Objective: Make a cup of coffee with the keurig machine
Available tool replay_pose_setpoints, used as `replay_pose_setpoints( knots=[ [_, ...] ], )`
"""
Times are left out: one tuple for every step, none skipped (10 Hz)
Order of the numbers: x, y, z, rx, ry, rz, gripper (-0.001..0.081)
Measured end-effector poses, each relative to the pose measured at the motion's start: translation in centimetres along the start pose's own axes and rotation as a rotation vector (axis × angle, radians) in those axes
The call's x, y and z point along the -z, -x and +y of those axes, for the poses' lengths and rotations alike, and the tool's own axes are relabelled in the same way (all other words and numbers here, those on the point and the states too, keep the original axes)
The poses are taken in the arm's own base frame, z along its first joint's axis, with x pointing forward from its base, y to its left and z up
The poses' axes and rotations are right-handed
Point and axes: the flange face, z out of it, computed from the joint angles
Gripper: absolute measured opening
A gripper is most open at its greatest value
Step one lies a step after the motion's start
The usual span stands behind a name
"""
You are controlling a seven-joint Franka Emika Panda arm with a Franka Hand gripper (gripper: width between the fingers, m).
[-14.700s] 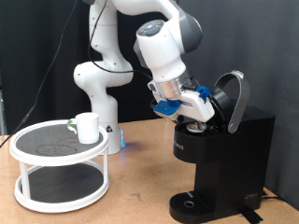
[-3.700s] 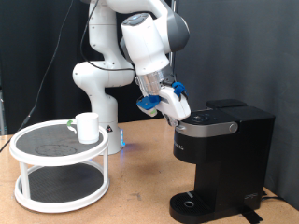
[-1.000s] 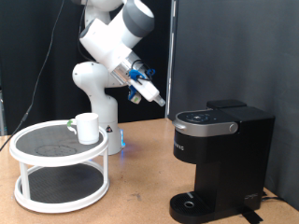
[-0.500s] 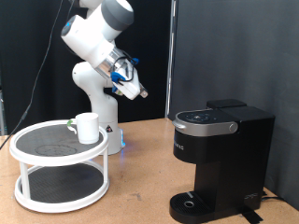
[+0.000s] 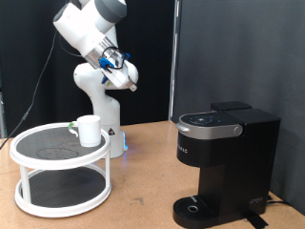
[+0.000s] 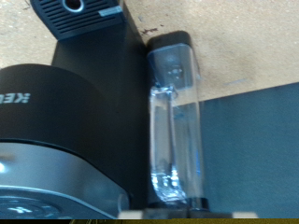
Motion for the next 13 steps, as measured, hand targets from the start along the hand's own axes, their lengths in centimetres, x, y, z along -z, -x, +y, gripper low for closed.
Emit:
replay_pose_setpoints(
  knots=[
    [0.3, -0.6, -0.1, -0.011, 0.023, -0.002, 0.0005],
    [1.0, -1.4, -0.1, -0.021, 0.039, -0.005, 0.0005],
    [2.0, -2.3, -0.2, -0.026, 0.027, -0.010, 0.0005],
    [3.0, -3.3, -0.3, -0.029, -0.003, -0.008, 0.0005],
    [4.0, -4.3, -0.3, -0.032, -0.022, 0.009, 0.0005],
    [4.9, -5.6, -0.2, -0.040, -0.025, 0.035, 0.0005],
    [5.8, -6.7, -0.3, -0.051, -0.023, 0.048, 0.0005],
    [6.7, -7.9, -0.4, -0.058, -0.020, 0.054, 0.0005],
    [7.7, -9.0, -0.6, -0.048, -0.030, 0.044, 0.0005],
    [8.4, -9.6, -0.5, -0.036, -0.039, 0.027, 0.0005],
    [8.3, -9.6, -0.5, -0.038, -0.037, 0.029, 0.0005],
    [8.3, -9.7, -0.6, -0.039, -0.036, 0.028, 0.0005],
    [8.4, -10.0, -0.7, -0.041, -0.037, 0.038, 0.0005]
  ],
)
